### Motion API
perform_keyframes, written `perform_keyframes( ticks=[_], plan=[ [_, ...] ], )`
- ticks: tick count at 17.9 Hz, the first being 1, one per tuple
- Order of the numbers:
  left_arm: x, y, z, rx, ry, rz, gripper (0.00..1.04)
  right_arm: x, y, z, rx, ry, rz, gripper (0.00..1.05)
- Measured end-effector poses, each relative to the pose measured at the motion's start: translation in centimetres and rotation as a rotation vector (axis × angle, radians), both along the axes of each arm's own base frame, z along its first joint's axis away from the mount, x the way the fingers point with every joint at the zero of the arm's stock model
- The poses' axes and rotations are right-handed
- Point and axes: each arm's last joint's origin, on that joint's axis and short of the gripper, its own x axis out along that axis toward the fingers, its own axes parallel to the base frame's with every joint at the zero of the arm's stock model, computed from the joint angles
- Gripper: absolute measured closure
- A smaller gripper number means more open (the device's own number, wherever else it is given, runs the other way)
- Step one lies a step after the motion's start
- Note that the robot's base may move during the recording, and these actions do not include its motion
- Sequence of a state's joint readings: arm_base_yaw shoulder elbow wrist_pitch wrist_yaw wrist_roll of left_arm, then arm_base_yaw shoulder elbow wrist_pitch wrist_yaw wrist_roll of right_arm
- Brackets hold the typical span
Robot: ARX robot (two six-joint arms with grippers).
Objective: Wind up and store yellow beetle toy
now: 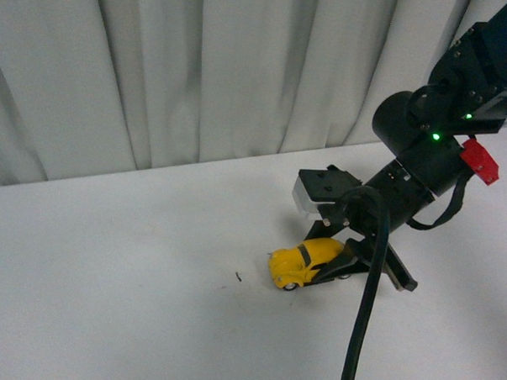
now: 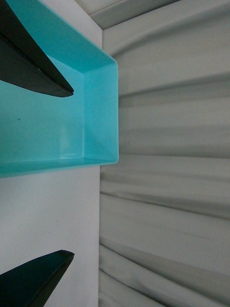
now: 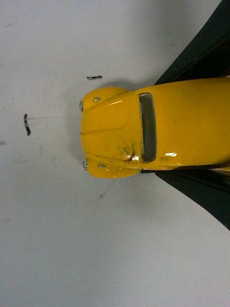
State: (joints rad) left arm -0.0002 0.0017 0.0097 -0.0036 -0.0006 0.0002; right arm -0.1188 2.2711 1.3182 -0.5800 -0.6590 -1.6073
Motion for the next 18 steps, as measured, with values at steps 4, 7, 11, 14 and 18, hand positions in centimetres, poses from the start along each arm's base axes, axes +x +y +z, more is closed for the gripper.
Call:
perform_keyframes(
  ticks=[4,7,11,14,18],
  plan=[
    [0.0,0.0,0.0,0.000,0.000,0.000,0.07,-2.0,-2.2,-0.2,0.003,0.030,-0.030,0.62],
    [0.0,0.0,0.0,0.000,0.000,0.000,0.07,-3.3,-4.0,-0.1,-0.002,0.043,-0.049,0.62],
    [0.0,0.0,0.0,0.000,0.000,0.000,0.07,-5.3,-5.8,-0.1,-0.009,0.074,-0.087,0.62],
    [0.0,0.0,0.0,0.000,0.000,0.000,0.07,-5.7,-6.6,-0.1,-0.008,0.089,-0.107,0.62],
    [0.0,0.0,0.0,0.000,0.000,0.000,0.07,-5.4,-6.7,0.1,-0.056,0.110,-0.101,0.44]
  ],
)
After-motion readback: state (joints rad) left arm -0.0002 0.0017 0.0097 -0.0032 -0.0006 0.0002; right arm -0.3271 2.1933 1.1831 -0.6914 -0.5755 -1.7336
